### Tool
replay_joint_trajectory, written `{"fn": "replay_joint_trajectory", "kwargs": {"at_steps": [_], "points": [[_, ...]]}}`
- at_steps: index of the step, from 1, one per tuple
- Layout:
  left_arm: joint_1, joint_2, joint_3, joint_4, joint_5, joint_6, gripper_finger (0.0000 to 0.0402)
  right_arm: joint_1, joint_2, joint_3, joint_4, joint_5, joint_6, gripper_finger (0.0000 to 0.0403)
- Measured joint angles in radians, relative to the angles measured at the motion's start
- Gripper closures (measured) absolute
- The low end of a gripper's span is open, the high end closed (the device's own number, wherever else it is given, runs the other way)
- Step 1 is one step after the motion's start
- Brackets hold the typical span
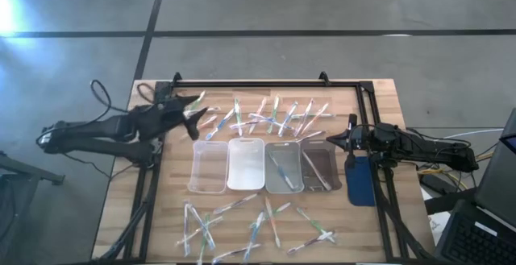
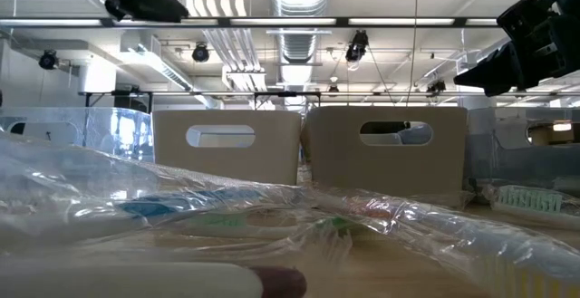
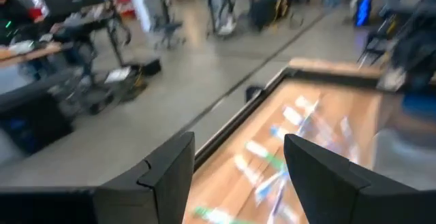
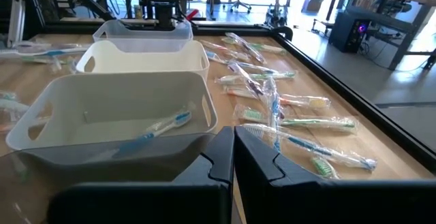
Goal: Pick & Place Toothbrushes
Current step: Put the purple toothbrush into the white bin
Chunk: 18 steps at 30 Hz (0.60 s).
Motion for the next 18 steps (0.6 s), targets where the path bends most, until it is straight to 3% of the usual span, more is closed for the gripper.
{"fn": "replay_joint_trajectory", "kwargs": {"at_steps": [10, 18], "points": [[0.264, 0.224, 0.213, -0.314, 0.021, -0.059, 0.0170, 0.000, 0.001, 0.000, 0.000, 0.000, 0.000, 0.0394], [0.426, 0.415, 0.326, -0.455, 0.128, -0.019, 0.0170, 0.000, 0.001, 0.000, 0.000, 0.000, 0.000, 0.0394]]}}
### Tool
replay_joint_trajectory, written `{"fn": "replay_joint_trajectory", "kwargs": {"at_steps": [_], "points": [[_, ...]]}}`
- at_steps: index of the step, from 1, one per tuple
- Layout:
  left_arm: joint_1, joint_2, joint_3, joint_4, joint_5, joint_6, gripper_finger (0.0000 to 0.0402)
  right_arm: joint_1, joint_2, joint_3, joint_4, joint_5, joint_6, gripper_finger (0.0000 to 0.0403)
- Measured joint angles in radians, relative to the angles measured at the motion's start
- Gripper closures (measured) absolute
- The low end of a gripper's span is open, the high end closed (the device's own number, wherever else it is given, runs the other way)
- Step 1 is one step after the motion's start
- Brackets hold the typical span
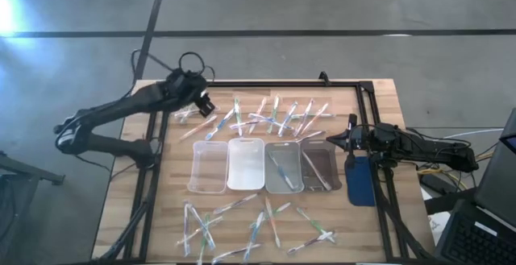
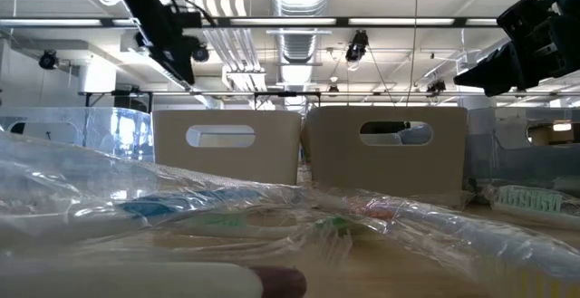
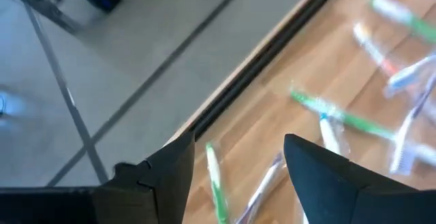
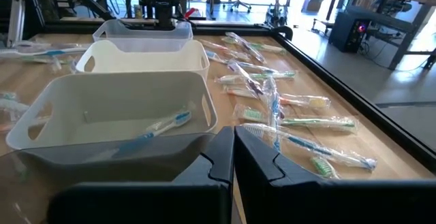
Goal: Pick & Place Toothbrushes
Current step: Put the purple toothbrush into the white bin
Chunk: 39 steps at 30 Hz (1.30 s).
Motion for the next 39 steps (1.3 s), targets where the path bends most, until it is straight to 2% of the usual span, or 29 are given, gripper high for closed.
{"fn": "replay_joint_trajectory", "kwargs": {"at_steps": [5, 14, 20, 28, 39], "points": [[0.039, 0.108, 0.037, -0.026, 0.040, 0.059, 0.0170, 0.000, 0.000, 0.000, 0.000, 0.000, 0.000, 0.0394], [0.092, 0.284, 0.138, -0.219, 0.044, 0.124, 0.0170, 0.000, 0.000, 0.000, 0.000, 0.000, 0.000, 0.0394], [0.135, 0.378, 0.177, -0.276, 0.193, 0.182, 0.0170, 0.000, 0.000, 0.000, 0.000, 0.000, 0.000, 0.0394], [0.171, 0.467, 0.177, -0.336, 0.197, 0.222, 0.0170, 0.000, -0.001, 0.000, 0.000, 0.000, 0.000, 0.0394], [0.214, 0.550, 0.176, -0.329, 0.198, 0.297, 0.0170, 0.000, 0.000, 0.000, 0.000, 0.000, 0.000, 0.0394]]}}
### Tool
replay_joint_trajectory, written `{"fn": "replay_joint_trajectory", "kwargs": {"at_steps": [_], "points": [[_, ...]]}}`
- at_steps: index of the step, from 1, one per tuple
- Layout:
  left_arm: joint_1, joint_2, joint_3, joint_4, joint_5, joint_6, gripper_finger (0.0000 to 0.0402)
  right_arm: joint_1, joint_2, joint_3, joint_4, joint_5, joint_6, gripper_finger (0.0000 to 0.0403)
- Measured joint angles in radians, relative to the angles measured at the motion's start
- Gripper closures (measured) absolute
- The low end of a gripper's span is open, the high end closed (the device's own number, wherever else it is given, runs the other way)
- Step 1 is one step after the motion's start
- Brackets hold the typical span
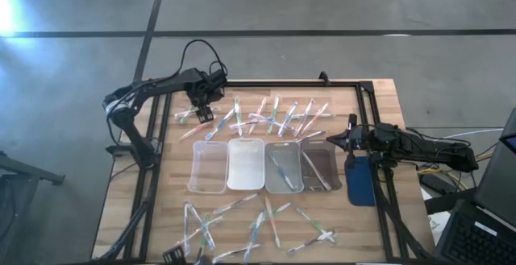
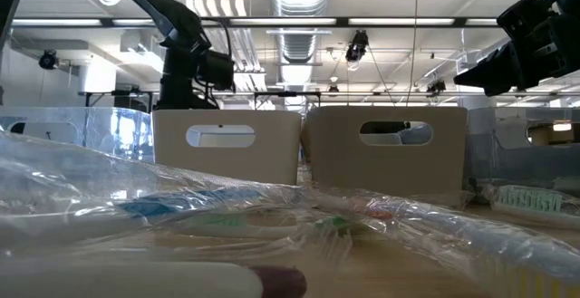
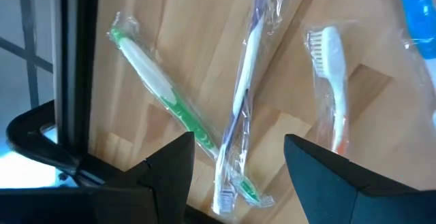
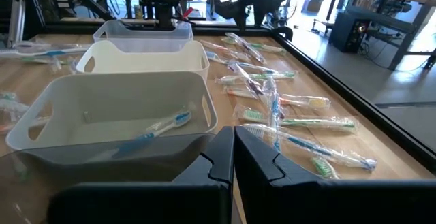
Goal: Pick & Place Toothbrushes
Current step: Put the purple toothbrush into the white bin
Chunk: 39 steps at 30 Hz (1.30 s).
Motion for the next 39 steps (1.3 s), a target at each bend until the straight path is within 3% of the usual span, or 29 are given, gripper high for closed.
{"fn": "replay_joint_trajectory", "kwargs": {"at_steps": [18, 31, 39], "points": [[0.031, 0.151, -0.004, 0.044, 0.000, 0.039, 0.0170, 0.000, 0.000, 0.000, 0.000, 0.000, 0.000, 0.0394], [0.045, 0.192, -0.004, 0.095, 0.004, 0.068, 0.0171, 0.000, 0.001, 0.000, 0.000, 0.000, 0.000, 0.0394], [0.048, 0.199, -0.003, 0.096, 0.028, 0.087, 0.0209, 0.000, 0.001, 0.000, 0.000, 0.000, 0.000, 0.0394]]}}
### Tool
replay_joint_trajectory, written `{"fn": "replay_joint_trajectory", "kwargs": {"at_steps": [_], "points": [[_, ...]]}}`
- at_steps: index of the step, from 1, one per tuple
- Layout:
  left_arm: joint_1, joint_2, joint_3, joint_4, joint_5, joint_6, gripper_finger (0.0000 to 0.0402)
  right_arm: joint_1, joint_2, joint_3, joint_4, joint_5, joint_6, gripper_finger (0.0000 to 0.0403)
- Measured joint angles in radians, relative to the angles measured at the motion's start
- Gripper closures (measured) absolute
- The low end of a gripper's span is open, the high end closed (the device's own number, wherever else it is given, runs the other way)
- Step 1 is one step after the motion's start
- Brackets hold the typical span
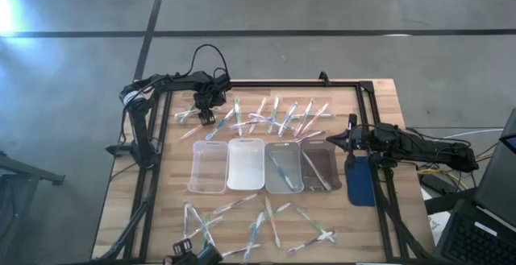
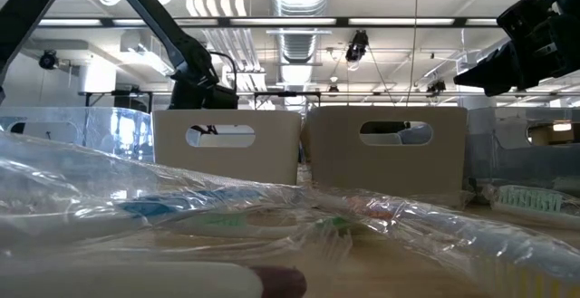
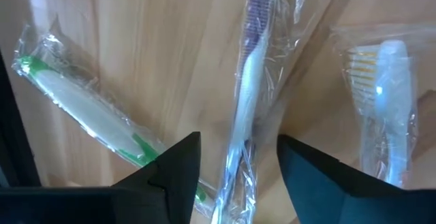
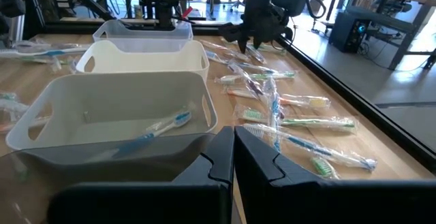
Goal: Pick & Place Toothbrushes
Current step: Put the purple toothbrush into the white bin
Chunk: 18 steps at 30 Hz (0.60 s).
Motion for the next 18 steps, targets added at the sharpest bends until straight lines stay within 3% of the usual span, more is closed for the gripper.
{"fn": "replay_joint_trajectory", "kwargs": {"at_steps": [18], "points": [[0.001, 0.001, -0.001, 0.013, 0.007, -0.002, 0.0325, 0.000, 0.000, 0.000, 0.000, 0.000, 0.000, 0.0394]]}}
